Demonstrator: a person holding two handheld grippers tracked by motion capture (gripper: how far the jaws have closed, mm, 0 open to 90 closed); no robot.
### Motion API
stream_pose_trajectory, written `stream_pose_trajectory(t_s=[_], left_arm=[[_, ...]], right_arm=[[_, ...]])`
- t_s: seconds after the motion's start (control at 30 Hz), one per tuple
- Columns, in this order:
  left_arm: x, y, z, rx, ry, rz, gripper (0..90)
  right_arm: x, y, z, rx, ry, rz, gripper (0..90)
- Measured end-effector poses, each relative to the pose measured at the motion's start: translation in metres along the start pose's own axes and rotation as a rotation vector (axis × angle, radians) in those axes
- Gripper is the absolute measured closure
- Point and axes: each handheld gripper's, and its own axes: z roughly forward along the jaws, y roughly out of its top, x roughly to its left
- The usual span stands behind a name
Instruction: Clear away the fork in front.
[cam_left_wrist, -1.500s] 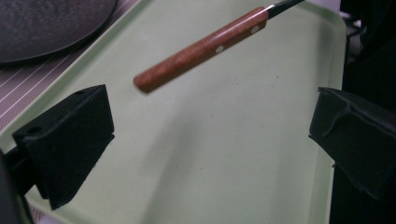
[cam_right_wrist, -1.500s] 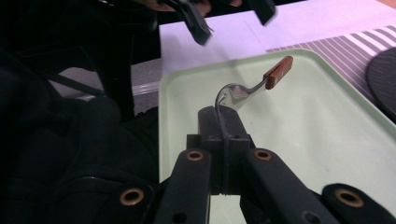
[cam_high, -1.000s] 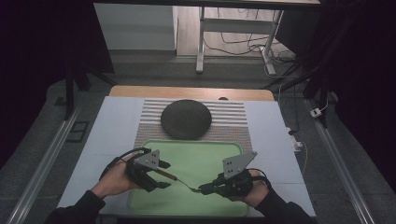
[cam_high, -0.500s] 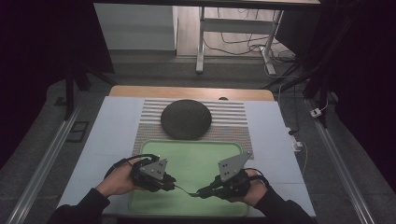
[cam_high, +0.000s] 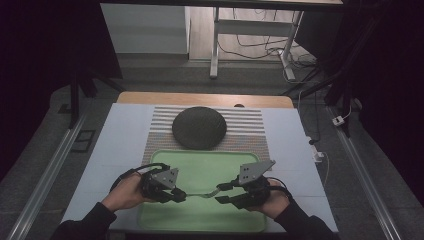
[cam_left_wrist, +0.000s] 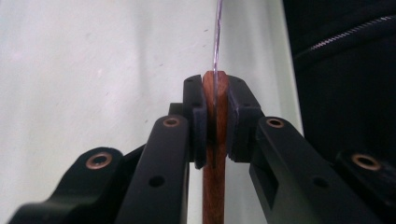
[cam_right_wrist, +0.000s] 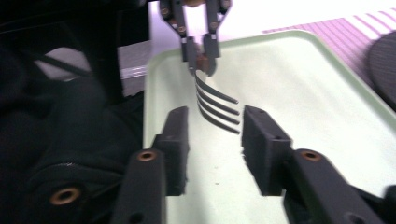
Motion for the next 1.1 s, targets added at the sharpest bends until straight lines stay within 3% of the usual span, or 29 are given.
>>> stream_pose_trajectory(t_s=[0.03, 0.07, 0.13, 0.17, 0.27, 0.47, 0.5, 0.53, 0.57, 0.67, 0.8, 0.87, 0.93, 1.07, 1.1], left_arm=[[0.001, -0.001, 0.000, 0.006, 0.008, -0.030, 79.3], [0.001, -0.001, 0.000, 0.006, 0.008, -0.030, 79.3], [0.004, -0.001, -0.001, 0.017, 0.017, -0.117, 79.3], [0.005, -0.002, -0.001, 0.019, 0.019, -0.141, 79.3], [0.006, -0.002, -0.002, 0.032, 0.033, -0.172, 79.3], [0.007, -0.006, -0.001, 0.069, 0.087, -0.283, 79.3], [0.007, -0.006, -0.001, 0.069, 0.087, -0.283, 79.3], [0.007, -0.009, -0.001, 0.079, 0.107, -0.319, 79.3], [0.007, -0.009, -0.001, 0.079, 0.107, -0.319, 79.3], [0.007, -0.013, -0.001, 0.087, 0.133, -0.375, 79.3], [0.006, -0.018, -0.006, 0.069, 0.174, -0.455, 79.3], [0.004, -0.023, -0.010, 0.053, 0.202, -0.518, 79.3], [0.004, -0.025, -0.011, 0.053, 0.208, -0.533, 79.3], [0.004, -0.029, -0.013, 0.050, 0.231, -0.601, 79.3], [0.004, -0.029, -0.011, 0.053, 0.241, -0.634, 79.3]], right_arm=[[0.000, 0.000, -0.001, 0.003, -0.017, 0.004, 59.4], [0.000, 0.000, -0.001, 0.003, -0.017, 0.004, 59.4], [-0.003, -0.002, -0.003, -0.002, -0.088, 0.023, 53.5], [-0.004, -0.003, -0.005, 0.000, -0.112, 0.028, 51.8], [-0.006, -0.006, -0.008, 0.008, -0.188, 0.044, 46.0], [-0.010, -0.009, -0.015, 0.021, -0.317, 0.082, 34.2], [-0.010, -0.009, -0.016, 0.023, -0.338, 0.097, 33.4], [-0.010, -0.010, -0.019, 0.026, -0.363, 0.107, 31.8], [-0.010, -0.010, -0.019, 0.026, -0.363, 0.107, 31.8], [-0.007, -0.012, -0.029, 0.007, -0.440, 0.163, 28.8], [-0.004, -0.017, -0.034, 0.021, -0.481, 0.218, 25.3], [-0.001, -0.021, -0.035, 0.035, -0.503, 0.231, 21.3], [0.003, -0.026, -0.037, 0.046, -0.527, 0.258, 17.7], [0.011, -0.036, -0.042, 0.062, -0.576, 0.287, 11.9], [0.013, -0.038, -0.044, 0.066, -0.582, 0.296, 10.7]])
